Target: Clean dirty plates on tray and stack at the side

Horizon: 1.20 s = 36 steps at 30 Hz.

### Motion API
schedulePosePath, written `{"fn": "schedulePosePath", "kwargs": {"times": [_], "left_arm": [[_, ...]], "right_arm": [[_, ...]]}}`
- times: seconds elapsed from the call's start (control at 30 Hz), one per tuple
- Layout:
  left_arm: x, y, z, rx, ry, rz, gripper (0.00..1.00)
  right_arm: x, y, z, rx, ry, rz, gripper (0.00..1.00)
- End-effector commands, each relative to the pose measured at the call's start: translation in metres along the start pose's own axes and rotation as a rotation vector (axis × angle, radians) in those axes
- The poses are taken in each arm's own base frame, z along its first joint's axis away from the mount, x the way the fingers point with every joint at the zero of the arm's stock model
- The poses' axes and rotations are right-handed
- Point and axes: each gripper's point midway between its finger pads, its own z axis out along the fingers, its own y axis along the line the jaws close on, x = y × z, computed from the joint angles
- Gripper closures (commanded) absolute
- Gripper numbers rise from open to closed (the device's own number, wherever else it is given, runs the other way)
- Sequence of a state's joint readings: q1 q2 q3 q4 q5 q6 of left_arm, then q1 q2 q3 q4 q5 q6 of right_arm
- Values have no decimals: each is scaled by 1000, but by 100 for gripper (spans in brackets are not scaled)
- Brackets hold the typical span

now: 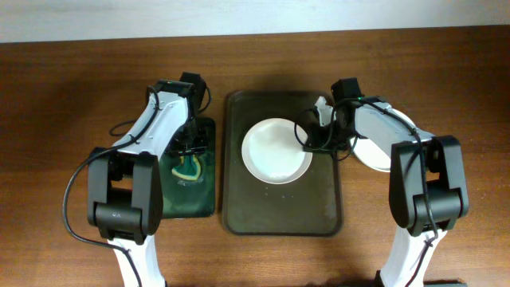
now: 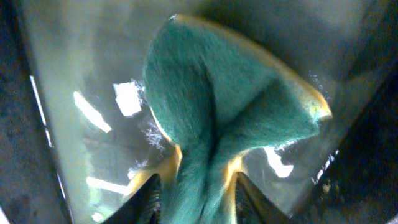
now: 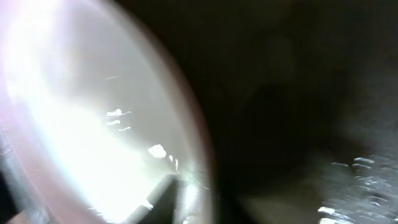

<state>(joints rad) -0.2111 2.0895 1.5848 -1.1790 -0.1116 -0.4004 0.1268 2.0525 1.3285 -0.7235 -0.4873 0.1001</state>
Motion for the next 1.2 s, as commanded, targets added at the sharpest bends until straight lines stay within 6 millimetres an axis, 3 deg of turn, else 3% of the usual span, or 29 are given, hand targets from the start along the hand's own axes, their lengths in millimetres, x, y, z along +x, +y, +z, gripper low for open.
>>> {"fn": "schedulePosePath", "kwargs": {"times": [0.0,0.03,0.07,0.13,0.2,0.23,0.4,0.47,0.6,0.7,0.77,0.97,1.17], "left_arm": [[-2,-7,-46,102,-86,24,48],[-2,-4,-72,131,-152,18,43],[0,-1,-96,156,-215,12,39],[7,7,-134,193,-311,7,24],[15,13,-155,213,-362,2,0],[20,16,-161,216,-370,2,0],[31,20,-158,202,-332,6,0],[31,20,-158,202,-332,6,1],[31,20,-158,202,-332,6,0],[32,17,-159,203,-332,13,1],[32,18,-159,202,-332,12,1],[31,19,-158,202,-332,8,1],[31,19,-158,202,-332,8,1]], "right_arm": [[-2,-11,8,53,-3,-10,62],[-4,-10,7,46,-12,-14,91],[-4,-2,6,6,-7,-13,96],[-5,17,-8,-62,-12,-21,96],[-11,16,-30,11,-55,-38,96],[-16,12,-47,82,-98,-52,96],[-18,4,-116,327,-251,-67,96],[-17,4,-125,396,-271,-80,96],[4,5,-148,767,-314,-74,96],[10,26,-153,941,-362,-171,96],[11,53,-158,1054,-436,-285,96],[19,103,-162,1161,-570,-435,96],[23,137,-204,1407,-789,-529,96]]}}
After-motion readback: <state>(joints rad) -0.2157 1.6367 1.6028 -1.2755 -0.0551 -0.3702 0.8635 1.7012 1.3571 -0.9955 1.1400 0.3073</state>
